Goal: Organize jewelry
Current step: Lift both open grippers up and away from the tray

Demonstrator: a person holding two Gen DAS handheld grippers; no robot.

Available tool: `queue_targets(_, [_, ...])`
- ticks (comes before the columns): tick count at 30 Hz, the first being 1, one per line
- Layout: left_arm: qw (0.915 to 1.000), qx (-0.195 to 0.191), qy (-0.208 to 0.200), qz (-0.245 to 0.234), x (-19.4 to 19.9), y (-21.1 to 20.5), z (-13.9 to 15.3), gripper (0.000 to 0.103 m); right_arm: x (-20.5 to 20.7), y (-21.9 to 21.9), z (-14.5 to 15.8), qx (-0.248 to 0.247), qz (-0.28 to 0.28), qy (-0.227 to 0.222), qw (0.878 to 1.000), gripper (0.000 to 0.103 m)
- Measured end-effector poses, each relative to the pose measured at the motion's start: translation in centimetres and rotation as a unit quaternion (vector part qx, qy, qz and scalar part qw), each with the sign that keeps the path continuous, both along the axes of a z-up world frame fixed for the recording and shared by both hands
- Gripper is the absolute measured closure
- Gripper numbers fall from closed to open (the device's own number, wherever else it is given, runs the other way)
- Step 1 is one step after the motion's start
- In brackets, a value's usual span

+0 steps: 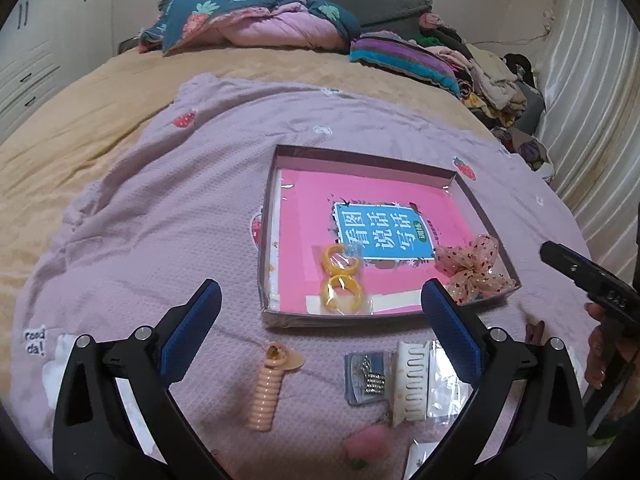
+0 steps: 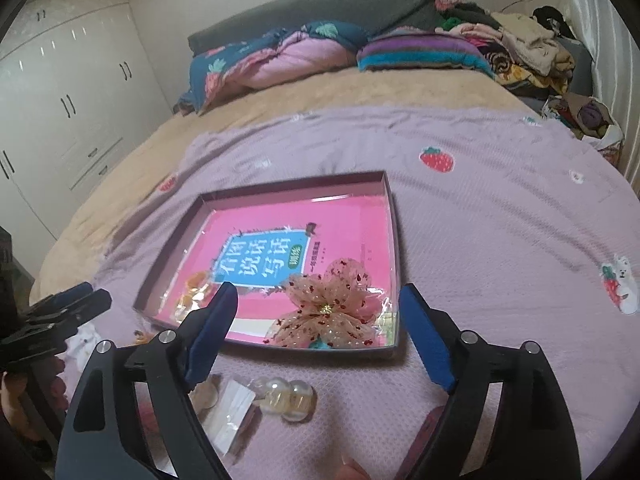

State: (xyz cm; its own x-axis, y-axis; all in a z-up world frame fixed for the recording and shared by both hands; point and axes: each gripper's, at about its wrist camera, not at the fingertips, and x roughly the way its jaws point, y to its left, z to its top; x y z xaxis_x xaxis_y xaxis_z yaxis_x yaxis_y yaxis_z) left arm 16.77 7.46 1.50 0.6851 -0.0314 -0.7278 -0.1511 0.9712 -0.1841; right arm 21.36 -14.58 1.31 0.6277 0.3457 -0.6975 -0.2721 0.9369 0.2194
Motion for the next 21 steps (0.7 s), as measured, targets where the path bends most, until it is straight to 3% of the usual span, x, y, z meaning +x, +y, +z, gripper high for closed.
queue_targets(12, [0.9993, 0.005, -0.037, 0.004, -3.2, -0.3, 3.1, 0.009, -4.3, -1.7, 4.9, 0.001, -0.007, -0.06, 0.998, 0.018])
queue_targets(21, [0.9987, 0.003, -0.051, -0.001, -5.3, -0.7, 4.3, 0.009, -6.8, -2.6, 6.6, 0.005, -0.004, -0.082, 0.997, 0.016])
